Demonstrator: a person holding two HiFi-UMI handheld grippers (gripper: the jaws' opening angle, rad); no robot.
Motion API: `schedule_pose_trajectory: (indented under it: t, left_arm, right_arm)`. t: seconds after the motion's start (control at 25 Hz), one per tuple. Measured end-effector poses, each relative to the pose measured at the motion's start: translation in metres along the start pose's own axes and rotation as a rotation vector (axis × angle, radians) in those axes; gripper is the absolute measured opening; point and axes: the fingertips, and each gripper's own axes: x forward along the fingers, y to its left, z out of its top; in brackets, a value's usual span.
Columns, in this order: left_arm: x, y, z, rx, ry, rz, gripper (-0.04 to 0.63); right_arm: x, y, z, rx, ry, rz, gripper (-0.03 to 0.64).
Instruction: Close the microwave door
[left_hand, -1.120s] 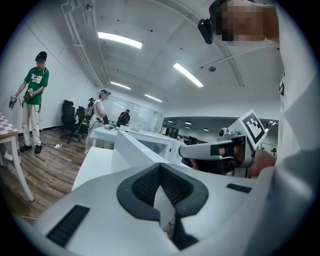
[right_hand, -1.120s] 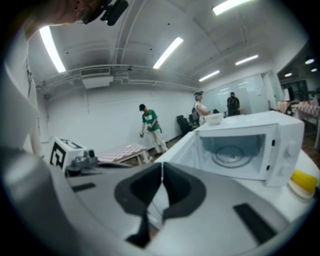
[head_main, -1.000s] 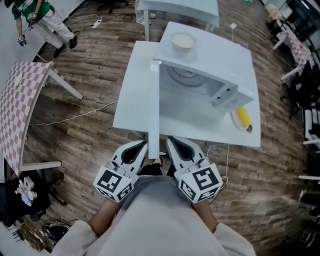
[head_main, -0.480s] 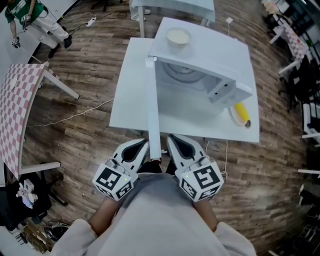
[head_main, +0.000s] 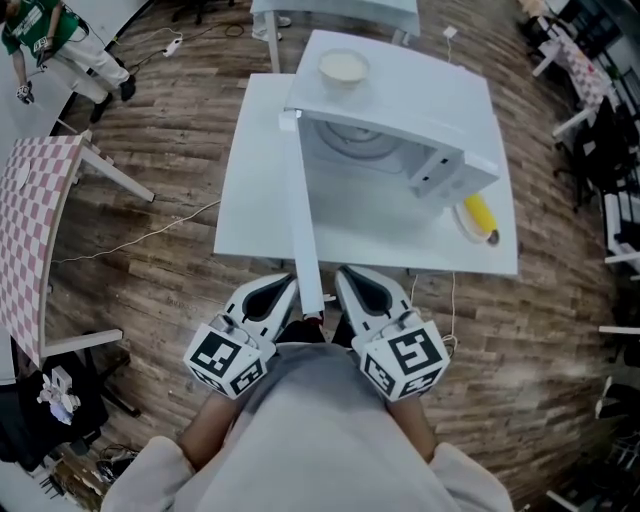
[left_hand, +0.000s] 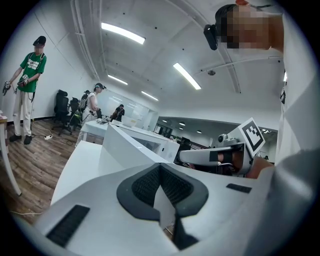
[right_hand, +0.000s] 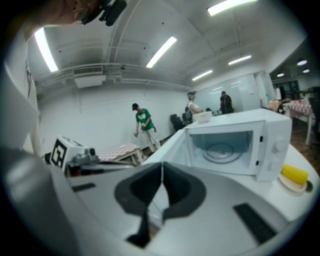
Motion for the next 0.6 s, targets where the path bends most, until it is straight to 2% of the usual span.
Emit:
schedule_pose_trajectory:
  t: [0.6]
  left_arm:
    - [0.022,-0.013,0.001,-0.004,0.019,-0.069,0.018]
  right_arm:
    - [-0.006,-0.015,-0.001,0.021,0.0,-0.035,0.025]
